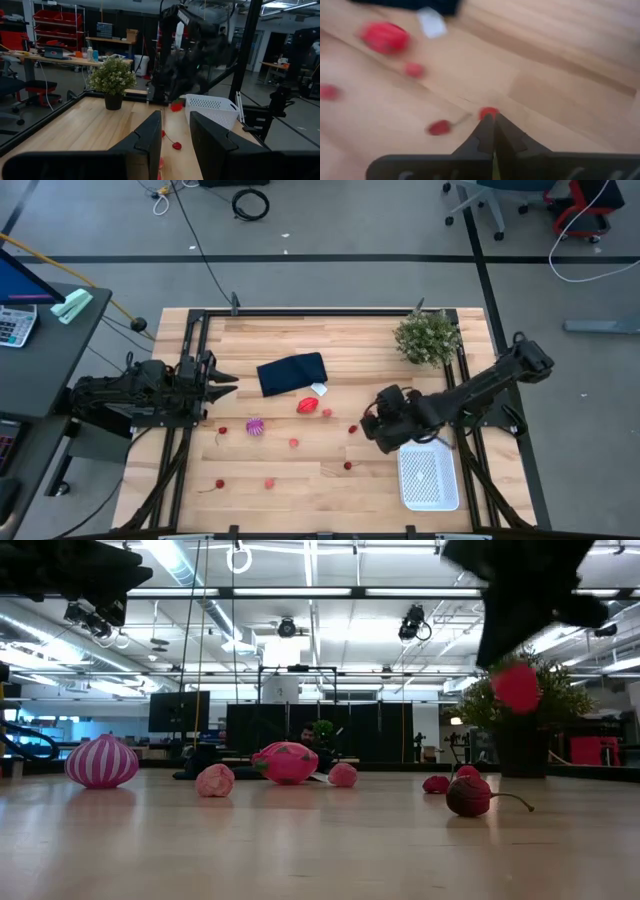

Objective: Pick and placing Produce into tupperware
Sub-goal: Put the strawberry into the white bin

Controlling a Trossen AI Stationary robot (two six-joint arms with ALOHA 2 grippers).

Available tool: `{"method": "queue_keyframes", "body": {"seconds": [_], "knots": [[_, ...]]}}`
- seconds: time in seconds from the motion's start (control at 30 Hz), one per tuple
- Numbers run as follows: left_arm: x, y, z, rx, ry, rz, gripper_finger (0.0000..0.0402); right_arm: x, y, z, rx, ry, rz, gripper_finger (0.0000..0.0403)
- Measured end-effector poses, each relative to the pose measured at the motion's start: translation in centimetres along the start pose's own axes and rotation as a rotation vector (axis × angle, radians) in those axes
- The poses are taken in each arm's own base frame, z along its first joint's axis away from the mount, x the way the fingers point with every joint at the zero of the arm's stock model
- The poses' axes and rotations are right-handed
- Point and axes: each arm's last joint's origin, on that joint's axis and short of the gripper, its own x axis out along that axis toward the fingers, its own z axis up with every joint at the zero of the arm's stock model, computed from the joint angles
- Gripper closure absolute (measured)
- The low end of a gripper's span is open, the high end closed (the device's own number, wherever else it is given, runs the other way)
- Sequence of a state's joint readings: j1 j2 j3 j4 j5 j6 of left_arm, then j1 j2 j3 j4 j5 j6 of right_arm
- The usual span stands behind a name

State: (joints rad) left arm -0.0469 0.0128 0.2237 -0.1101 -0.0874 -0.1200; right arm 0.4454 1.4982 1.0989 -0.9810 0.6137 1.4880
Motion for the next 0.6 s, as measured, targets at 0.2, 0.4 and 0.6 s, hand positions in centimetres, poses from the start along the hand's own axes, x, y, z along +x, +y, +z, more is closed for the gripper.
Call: {"method": "queue_keyframes", "body": {"seconds": [0.2, 0.4, 0.6], "knots": [[0.0, 0.0, 0.0, 0.000, 0.001, 0.000, 0.0294, -5.6, 0.4, 0.1, -0.002, 0.021, 0.199, 0.0399], [0.0, 0.0, 0.0, 0.000, 0.001, 0.000, 0.0294, -9.9, -0.4, -1.4, 0.018, 0.139, 0.354, 0.0400], [0.0, 0.0, 0.0, 0.000, 0.001, 0.000, 0.0294, -9.8, -1.8, -4.1, 0.031, 0.350, 0.150, 0.0400]]}}
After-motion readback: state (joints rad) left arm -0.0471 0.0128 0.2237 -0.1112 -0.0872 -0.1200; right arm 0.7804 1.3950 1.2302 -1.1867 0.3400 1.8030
